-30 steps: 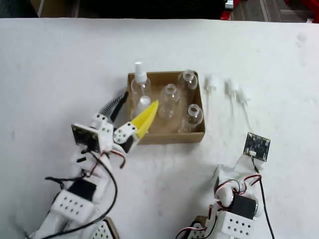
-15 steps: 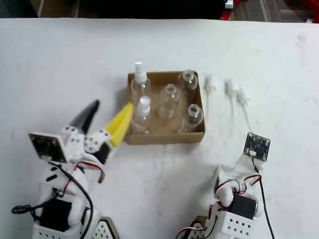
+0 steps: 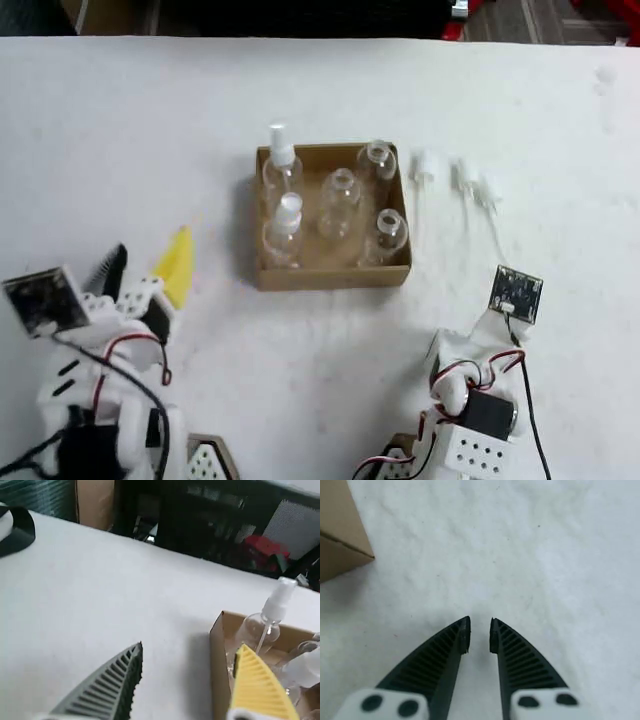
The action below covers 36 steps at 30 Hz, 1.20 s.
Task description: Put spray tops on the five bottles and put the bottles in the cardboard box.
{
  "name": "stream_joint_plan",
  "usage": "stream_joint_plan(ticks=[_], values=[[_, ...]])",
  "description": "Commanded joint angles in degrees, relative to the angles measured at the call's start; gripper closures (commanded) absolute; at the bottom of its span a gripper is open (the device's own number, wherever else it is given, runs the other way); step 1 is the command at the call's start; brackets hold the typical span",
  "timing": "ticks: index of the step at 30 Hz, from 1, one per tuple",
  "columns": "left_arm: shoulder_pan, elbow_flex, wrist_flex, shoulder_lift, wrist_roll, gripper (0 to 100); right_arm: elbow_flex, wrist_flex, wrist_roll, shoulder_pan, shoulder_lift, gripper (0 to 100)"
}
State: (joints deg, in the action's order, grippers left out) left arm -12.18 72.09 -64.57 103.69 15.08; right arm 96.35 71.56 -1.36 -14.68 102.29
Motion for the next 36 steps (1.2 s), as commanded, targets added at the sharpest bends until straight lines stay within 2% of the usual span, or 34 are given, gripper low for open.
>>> stream_joint_plan(ticks=[1,6,9,15,20,25,27,36], values=[[-0.6,5.8,5.4,-0.7,0.4,73,0.5,0.8,0.0,-0.3,0.3,94.7],[-0.1,14.0,15.9,-0.7,0.4,73,0.5,0.8,0.0,-0.3,0.3,94.6],[1.8,17.3,19.1,-0.7,0.6,73,0.5,0.6,0.0,-0.3,0.3,94.6],[3.7,20.7,19.5,-0.7,-0.4,73,0.5,0.7,0.0,-0.3,0.3,94.6],[3.8,20.9,19.3,-0.7,-9.9,73,0.5,0.7,0.0,-0.3,0.3,94.6],[3.8,22.4,20.7,-0.7,-10.4,73,0.5,0.2,-0.4,-0.3,0.3,94.9],[3.8,22.4,20.7,-0.7,-10.4,73,0.5,-2.8,-0.3,-0.3,0.3,94.9],[3.8,22.4,20.5,-0.7,-10.8,73,0.5,-29.8,0.0,-0.6,0.3,94.6]])
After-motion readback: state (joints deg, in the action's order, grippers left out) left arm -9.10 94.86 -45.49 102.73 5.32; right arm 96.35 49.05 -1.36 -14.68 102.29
